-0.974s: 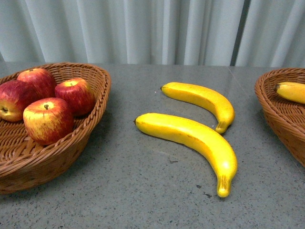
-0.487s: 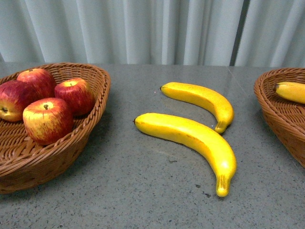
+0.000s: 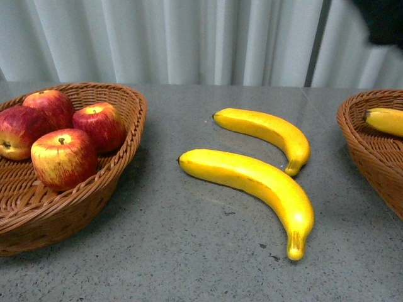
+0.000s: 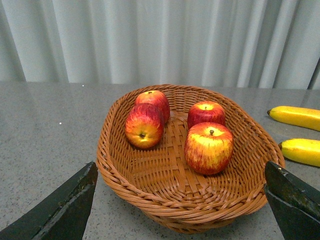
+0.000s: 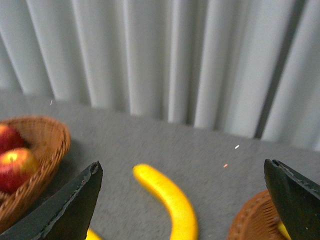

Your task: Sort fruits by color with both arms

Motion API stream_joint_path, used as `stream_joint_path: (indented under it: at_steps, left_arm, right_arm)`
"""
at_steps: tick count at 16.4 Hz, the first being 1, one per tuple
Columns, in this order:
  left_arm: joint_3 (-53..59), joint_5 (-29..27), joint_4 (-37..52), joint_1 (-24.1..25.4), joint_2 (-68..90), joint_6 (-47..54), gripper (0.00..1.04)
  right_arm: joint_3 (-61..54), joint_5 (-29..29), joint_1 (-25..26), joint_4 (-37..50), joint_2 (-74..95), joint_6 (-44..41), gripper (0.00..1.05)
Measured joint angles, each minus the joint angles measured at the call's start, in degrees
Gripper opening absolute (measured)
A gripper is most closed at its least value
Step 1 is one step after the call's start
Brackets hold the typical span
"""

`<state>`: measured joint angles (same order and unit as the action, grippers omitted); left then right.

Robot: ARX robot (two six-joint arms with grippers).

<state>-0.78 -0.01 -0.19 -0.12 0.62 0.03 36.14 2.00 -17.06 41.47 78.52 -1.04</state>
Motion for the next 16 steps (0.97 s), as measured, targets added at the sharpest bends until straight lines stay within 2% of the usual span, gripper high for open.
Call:
stream_joint_path:
  at_steps: [2,6,9,16]
  left_arm:
    - [0.0,0.0,0.0,0.0,0.0,0.0,0.98]
    - [0.0,0.0,0.0,0.0,0.0,0.0,0.98]
    - [0.0,0.0,0.0,0.0,0.0,0.0,0.98]
    - [0.0,0.0,0.0,0.0,0.0,0.0,0.98]
  right_arm:
    - [12.2,0.7,-3.7,-9.7,14.3,-3.1,0.98]
    - [19.7,2.5,-7.5,-22.8,21.7,-8.6,0.98]
    - [19.7,2.8,-9.2,-28.1,22.3,-12.9,0.98]
    - [20.8,0.3,-8.3,-33.5,25.4,-19.6,0.98]
